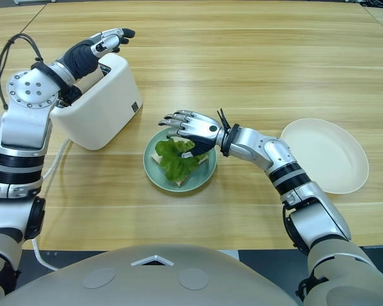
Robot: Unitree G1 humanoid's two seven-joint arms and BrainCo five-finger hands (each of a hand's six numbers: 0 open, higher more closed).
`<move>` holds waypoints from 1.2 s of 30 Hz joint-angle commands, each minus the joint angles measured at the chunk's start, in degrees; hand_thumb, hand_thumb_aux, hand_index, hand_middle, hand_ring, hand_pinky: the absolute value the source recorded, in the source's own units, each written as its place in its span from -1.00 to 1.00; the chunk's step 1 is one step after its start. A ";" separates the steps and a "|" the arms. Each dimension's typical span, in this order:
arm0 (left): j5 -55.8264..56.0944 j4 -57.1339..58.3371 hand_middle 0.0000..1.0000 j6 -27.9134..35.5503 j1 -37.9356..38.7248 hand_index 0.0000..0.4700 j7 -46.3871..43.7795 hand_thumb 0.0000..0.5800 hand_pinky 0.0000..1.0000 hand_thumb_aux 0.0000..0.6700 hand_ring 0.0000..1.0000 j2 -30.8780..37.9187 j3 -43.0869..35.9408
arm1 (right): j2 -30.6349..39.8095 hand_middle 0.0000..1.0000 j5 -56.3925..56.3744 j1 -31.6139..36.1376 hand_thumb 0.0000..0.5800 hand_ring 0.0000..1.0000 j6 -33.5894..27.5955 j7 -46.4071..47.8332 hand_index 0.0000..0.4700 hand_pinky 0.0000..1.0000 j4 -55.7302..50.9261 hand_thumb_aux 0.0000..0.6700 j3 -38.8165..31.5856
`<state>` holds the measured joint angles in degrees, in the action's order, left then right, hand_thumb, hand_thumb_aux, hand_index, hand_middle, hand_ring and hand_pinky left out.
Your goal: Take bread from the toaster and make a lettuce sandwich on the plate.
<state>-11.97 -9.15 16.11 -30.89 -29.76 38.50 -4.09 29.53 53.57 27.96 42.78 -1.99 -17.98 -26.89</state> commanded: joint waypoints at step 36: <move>-2.69 -4.60 -1.00 -2.35 -2.39 1.00 7.74 1.00 -1.00 1.00 -1.00 -1.01 11.52 | 8.12 -1.00 -7.18 -2.10 -1.00 -1.00 -7.80 -8.35 -1.00 -1.00 2.08 -1.00 15.29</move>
<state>-20.18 -12.09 11.39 -34.13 -18.52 39.85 7.07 36.88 47.21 24.87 35.46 -10.09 -15.11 -12.46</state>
